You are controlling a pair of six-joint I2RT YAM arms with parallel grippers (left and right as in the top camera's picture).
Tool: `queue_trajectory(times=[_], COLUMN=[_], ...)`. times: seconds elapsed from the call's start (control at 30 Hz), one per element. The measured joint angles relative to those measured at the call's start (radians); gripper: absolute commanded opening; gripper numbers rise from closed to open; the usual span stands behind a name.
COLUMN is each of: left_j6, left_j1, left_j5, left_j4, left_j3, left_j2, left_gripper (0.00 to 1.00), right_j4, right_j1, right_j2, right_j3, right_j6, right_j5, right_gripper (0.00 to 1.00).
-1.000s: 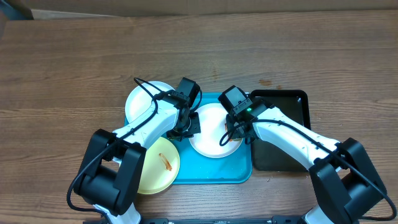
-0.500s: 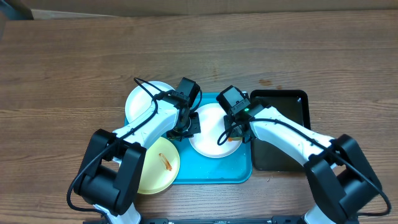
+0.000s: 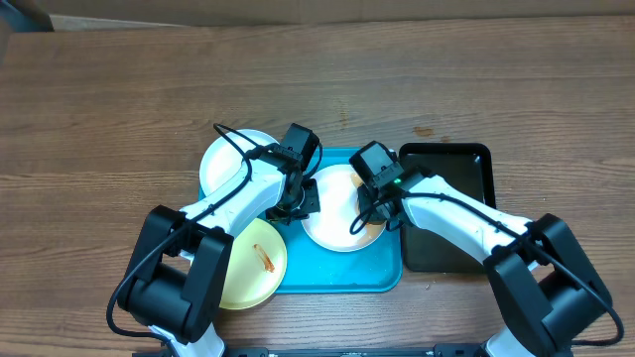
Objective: Clean dirty plates on tray and stack at the side
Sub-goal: 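Scrub the right white plate with the sponge in the right gripper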
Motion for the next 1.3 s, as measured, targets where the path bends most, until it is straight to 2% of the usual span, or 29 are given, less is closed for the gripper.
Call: queue_trajectory(times=[1.03, 1.3], left_j6=[0.005, 0.008], left_j1=[0.001, 0.001], left_j5=[-0.030, -0.029], left_j4=[-0.006, -0.006], left_j3=[0.000, 0.000], left_j2=[0.000, 0.000], left_gripper=[0.04, 0.04], right_j4=[0.083, 0.180], right_j1=[-0.011, -0.019], right_j2=[-0.006, 0.015], right_j3=[-0.034, -0.047], right_j6=[0.074, 0.078], right_j5=[-0.268, -0.433], right_gripper=[0.04, 0.04])
